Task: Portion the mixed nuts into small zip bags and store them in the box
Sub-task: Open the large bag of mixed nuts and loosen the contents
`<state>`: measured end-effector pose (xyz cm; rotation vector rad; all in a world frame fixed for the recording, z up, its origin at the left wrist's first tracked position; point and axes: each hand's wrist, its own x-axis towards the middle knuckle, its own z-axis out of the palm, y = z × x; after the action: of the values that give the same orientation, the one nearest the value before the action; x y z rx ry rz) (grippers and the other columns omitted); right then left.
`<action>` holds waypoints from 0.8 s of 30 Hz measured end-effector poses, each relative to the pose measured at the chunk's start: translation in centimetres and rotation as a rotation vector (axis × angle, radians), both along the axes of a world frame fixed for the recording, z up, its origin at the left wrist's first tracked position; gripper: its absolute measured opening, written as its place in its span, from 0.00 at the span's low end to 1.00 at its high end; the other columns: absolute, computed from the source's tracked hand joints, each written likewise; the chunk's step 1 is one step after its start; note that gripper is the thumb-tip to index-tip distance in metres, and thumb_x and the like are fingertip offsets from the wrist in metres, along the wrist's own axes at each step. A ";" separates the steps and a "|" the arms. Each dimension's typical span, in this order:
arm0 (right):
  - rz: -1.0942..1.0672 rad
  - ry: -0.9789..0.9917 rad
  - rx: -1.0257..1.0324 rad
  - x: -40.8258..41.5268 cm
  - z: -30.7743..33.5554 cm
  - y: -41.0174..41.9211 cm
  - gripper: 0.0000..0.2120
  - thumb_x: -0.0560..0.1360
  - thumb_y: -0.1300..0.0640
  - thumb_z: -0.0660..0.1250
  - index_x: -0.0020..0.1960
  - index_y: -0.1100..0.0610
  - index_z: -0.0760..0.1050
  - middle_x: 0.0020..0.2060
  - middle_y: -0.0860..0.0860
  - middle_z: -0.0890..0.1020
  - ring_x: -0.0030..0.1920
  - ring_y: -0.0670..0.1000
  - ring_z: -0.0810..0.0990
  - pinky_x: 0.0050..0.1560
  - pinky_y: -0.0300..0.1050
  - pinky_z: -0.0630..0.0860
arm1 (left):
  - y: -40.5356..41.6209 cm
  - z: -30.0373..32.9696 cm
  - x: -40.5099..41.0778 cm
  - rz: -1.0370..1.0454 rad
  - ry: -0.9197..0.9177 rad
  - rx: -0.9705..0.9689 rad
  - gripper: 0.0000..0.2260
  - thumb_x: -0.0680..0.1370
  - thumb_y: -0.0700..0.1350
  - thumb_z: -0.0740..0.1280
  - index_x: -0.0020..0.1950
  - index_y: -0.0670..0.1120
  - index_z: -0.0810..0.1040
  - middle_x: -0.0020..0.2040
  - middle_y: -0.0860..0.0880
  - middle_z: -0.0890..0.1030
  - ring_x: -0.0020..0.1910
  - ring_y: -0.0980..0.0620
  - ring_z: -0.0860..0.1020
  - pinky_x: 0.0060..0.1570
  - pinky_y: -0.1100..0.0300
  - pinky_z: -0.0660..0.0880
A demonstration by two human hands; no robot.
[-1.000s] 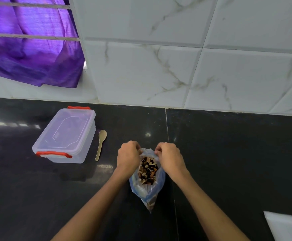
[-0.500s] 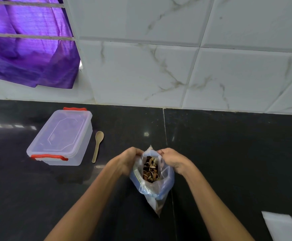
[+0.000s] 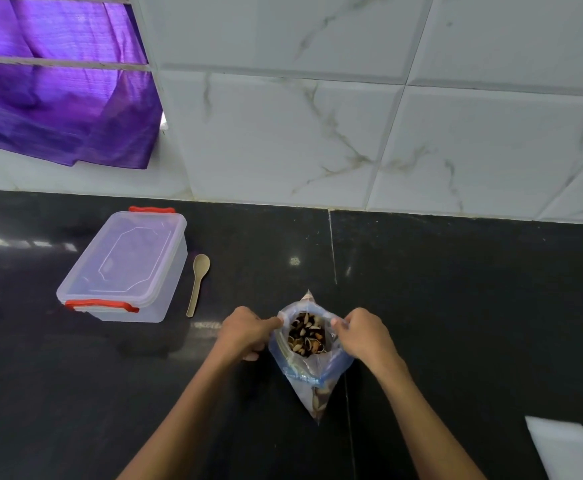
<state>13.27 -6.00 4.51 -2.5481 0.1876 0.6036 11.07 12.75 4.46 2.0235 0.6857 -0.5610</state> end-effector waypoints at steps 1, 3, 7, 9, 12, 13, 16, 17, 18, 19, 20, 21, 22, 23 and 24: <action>-0.007 0.018 0.035 0.2 0.1 0.0 0.15 0.79 0.48 0.60 0.58 0.58 0.75 0.46 0.52 0.79 0.43 0.47 0.78 0.33 0.38 0.69 | -0.1 0.2 0.0 0.003 0.012 -0.006 0.15 0.77 0.51 0.66 0.49 0.39 0.80 0.44 0.43 0.82 0.38 0.51 0.78 0.31 0.61 0.74; -0.028 0.033 0.135 0.5 0.5 -0.1 0.13 0.80 0.51 0.60 0.57 0.58 0.77 0.45 0.51 0.79 0.43 0.46 0.76 0.37 0.38 0.71 | -0.1 0.5 0.1 -0.015 0.036 -0.006 0.13 0.78 0.48 0.64 0.48 0.38 0.79 0.42 0.43 0.80 0.36 0.51 0.77 0.31 0.62 0.73; -0.136 0.159 0.421 0.4 1.9 -0.7 0.11 0.80 0.56 0.60 0.56 0.59 0.78 0.48 0.54 0.81 0.45 0.48 0.78 0.48 0.44 0.76 | 0.1 0.6 -0.2 0.011 -0.033 -0.213 0.10 0.80 0.38 0.59 0.42 0.40 0.77 0.39 0.43 0.76 0.34 0.52 0.72 0.33 0.63 0.71; -0.300 0.345 0.761 0.2 2.2 -1.4 0.12 0.80 0.57 0.61 0.58 0.61 0.77 0.50 0.57 0.82 0.50 0.54 0.81 0.54 0.52 0.77 | 0.2 0.5 -0.8 0.155 -0.023 -0.567 0.12 0.82 0.40 0.57 0.45 0.41 0.78 0.44 0.41 0.78 0.43 0.48 0.73 0.47 0.57 0.73; -0.416 0.557 1.118 -0.1 1.9 -1.9 0.14 0.79 0.56 0.60 0.58 0.63 0.76 0.47 0.60 0.84 0.48 0.57 0.83 0.56 0.56 0.76 | -0.1 0.1 -1.5 0.224 0.057 -0.863 0.13 0.83 0.42 0.54 0.50 0.42 0.78 0.47 0.42 0.80 0.48 0.45 0.77 0.53 0.50 0.73; -0.406 0.575 1.138 -0.3 1.7 -2.0 0.14 0.79 0.54 0.60 0.58 0.63 0.76 0.46 0.60 0.84 0.48 0.57 0.83 0.56 0.57 0.75 | -0.4 0.2 -1.6 0.203 0.068 -0.840 0.13 0.83 0.41 0.54 0.52 0.41 0.78 0.48 0.42 0.81 0.47 0.46 0.78 0.50 0.51 0.75; -0.371 0.558 1.019 -0.3 1.0 -2.0 0.18 0.81 0.48 0.55 0.60 0.58 0.75 0.53 0.61 0.83 0.55 0.59 0.81 0.58 0.58 0.75 | -1.2 0.5 -1.9 0.208 0.023 -0.648 0.12 0.82 0.42 0.56 0.57 0.38 0.76 0.53 0.39 0.81 0.51 0.43 0.80 0.53 0.49 0.77; -0.329 0.529 0.934 -0.2 0.9 -1.9 0.19 0.81 0.46 0.53 0.60 0.56 0.75 0.54 0.60 0.82 0.56 0.58 0.81 0.58 0.57 0.76 | -1.5 0.8 -2.0 0.180 -0.012 -0.575 0.12 0.82 0.44 0.55 0.57 0.39 0.75 0.53 0.40 0.81 0.52 0.44 0.80 0.54 0.50 0.76; -0.273 0.487 0.832 -0.1 1.0 -1.7 0.18 0.82 0.46 0.52 0.60 0.55 0.75 0.54 0.59 0.82 0.55 0.57 0.81 0.58 0.56 0.76 | -1.7 0.8 -2.0 0.130 -0.047 -0.503 0.14 0.83 0.47 0.53 0.56 0.41 0.75 0.51 0.42 0.80 0.51 0.46 0.79 0.52 0.53 0.76; -0.235 0.434 0.734 -0.1 1.1 -1.5 0.17 0.82 0.47 0.53 0.60 0.54 0.75 0.53 0.58 0.82 0.54 0.56 0.81 0.58 0.56 0.76 | -1.9 1.0 -2.0 0.082 -0.073 -0.440 0.16 0.84 0.49 0.51 0.57 0.42 0.75 0.49 0.44 0.80 0.50 0.49 0.79 0.49 0.57 0.75; -0.222 0.386 0.667 0.0 1.1 -1.2 0.15 0.82 0.50 0.54 0.60 0.55 0.74 0.52 0.57 0.82 0.53 0.55 0.81 0.59 0.55 0.76 | -2.2 1.1 -2.0 0.050 -0.094 -0.401 0.18 0.84 0.50 0.49 0.59 0.42 0.75 0.47 0.46 0.79 0.48 0.51 0.78 0.47 0.59 0.74; -0.224 0.368 0.650 0.0 1.1 -1.0 0.14 0.82 0.53 0.55 0.60 0.56 0.74 0.52 0.57 0.81 0.53 0.55 0.80 0.59 0.55 0.76 | -2.4 1.1 -2.0 0.042 -0.099 -0.396 0.19 0.84 0.51 0.47 0.59 0.43 0.75 0.47 0.47 0.79 0.48 0.51 0.78 0.48 0.58 0.74; -0.245 0.386 0.687 0.0 1.2 -0.7 0.13 0.81 0.55 0.56 0.60 0.58 0.75 0.52 0.57 0.82 0.53 0.55 0.81 0.58 0.54 0.76 | -2.6 1.1 -1.9 0.050 -0.097 -0.416 0.20 0.84 0.51 0.47 0.58 0.44 0.75 0.47 0.46 0.79 0.49 0.51 0.78 0.51 0.57 0.74; -0.288 0.427 0.760 0.0 1.0 -0.7 0.13 0.81 0.57 0.56 0.58 0.59 0.76 0.50 0.58 0.82 0.52 0.55 0.81 0.56 0.52 0.77 | -2.8 1.3 -1.9 0.076 -0.084 -0.451 0.20 0.84 0.52 0.47 0.56 0.45 0.75 0.48 0.45 0.79 0.52 0.49 0.78 0.57 0.54 0.73; -0.341 0.477 0.840 0.0 1.0 -0.6 0.14 0.80 0.58 0.55 0.54 0.61 0.78 0.46 0.58 0.83 0.49 0.54 0.82 0.51 0.50 0.78 | -3.0 1.1 -1.8 0.119 -0.072 -0.494 0.20 0.84 0.54 0.48 0.55 0.45 0.76 0.50 0.44 0.80 0.54 0.47 0.78 0.61 0.50 0.72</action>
<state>13.29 -6.64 5.53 -1.5027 0.4184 0.9058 9.31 9.77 5.56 1.5245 0.5546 -0.5249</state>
